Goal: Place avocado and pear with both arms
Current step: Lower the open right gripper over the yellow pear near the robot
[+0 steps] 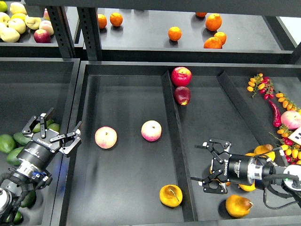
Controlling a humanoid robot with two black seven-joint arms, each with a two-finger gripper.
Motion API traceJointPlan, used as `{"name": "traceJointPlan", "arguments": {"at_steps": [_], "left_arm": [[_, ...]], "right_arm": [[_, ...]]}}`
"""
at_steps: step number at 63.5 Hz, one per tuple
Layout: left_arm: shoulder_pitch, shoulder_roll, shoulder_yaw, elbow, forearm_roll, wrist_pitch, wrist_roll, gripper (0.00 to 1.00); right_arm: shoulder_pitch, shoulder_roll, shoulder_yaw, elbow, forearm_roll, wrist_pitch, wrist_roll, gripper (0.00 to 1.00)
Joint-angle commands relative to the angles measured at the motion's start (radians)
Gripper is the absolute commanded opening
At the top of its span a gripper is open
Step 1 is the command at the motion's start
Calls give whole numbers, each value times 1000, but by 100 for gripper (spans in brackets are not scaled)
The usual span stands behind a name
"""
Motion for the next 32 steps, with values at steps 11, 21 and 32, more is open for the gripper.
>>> {"name": "traceJointPlan", "arguments": {"at_steps": [11,21,32], "left_arm": [[11,0,-6,-3,-4,0,0,99],[9,0,-3,-23,-4,0,0,99],[11,0,-3,-23,-2,0,0,99]], "right_arm": [[111,15,-174,-18,4,-8,0,100],[112,52,-218,-39,-2,-12,0,100],[115,95,-244,-91,-7,-16,0,100]]}}
